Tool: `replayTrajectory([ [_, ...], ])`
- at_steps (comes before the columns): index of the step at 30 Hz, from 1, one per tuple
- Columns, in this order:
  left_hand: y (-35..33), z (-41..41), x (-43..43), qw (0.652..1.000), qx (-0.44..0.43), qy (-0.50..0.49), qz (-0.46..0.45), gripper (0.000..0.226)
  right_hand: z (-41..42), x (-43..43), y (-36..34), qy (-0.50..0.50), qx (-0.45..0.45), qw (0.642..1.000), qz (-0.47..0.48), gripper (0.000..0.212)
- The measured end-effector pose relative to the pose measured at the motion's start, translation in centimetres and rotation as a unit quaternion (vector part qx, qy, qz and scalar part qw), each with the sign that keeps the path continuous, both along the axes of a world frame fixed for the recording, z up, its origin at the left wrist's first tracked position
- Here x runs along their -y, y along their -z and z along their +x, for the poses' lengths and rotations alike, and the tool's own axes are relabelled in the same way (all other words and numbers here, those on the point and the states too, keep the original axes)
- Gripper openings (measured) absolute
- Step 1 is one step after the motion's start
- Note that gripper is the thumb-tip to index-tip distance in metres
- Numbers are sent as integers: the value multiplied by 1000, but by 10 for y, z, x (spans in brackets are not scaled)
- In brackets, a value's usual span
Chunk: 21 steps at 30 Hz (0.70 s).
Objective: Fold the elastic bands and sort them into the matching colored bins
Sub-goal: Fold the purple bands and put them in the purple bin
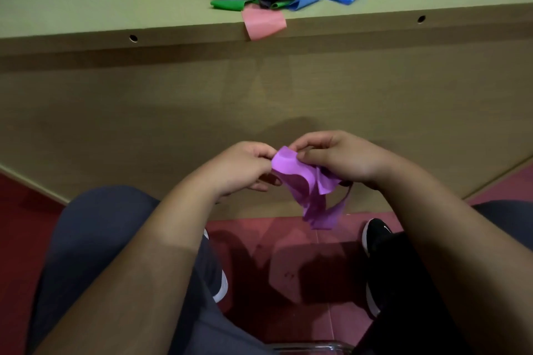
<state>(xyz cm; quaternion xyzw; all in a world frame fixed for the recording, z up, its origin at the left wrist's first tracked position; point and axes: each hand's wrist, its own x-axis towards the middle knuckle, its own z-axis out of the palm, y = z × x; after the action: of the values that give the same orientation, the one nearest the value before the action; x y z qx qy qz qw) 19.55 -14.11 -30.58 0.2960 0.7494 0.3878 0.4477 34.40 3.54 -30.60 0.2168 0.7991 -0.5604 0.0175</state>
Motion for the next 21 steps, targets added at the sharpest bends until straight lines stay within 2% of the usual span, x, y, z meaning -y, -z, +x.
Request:
replayTrajectory([
  [4,-3,3,-4,995,80,-48,32,29,1,-2,0,18,-6,1000,16,24],
  [7,3,4,-7,994,67,-73,55,17,0,-2,3,22,-14,1000,13,23],
  [10,10,3,-10,993,17,-91,67,8,-2,-1,6,26,-5,999,32,20],
  [14,12,1,-12,990,-81,-104,58,10,-3,-3,4,59,31,988,137,21],
  [16,14,-1,-12,983,-133,-111,54,10,-3,-5,5,60,55,977,199,30],
  [19,20,-7,-8,955,-285,-77,22,8,-3,-8,3,60,123,963,232,41],
  [21,21,-9,-6,938,-341,-60,-6,10,-1,-11,2,39,191,952,235,41],
])
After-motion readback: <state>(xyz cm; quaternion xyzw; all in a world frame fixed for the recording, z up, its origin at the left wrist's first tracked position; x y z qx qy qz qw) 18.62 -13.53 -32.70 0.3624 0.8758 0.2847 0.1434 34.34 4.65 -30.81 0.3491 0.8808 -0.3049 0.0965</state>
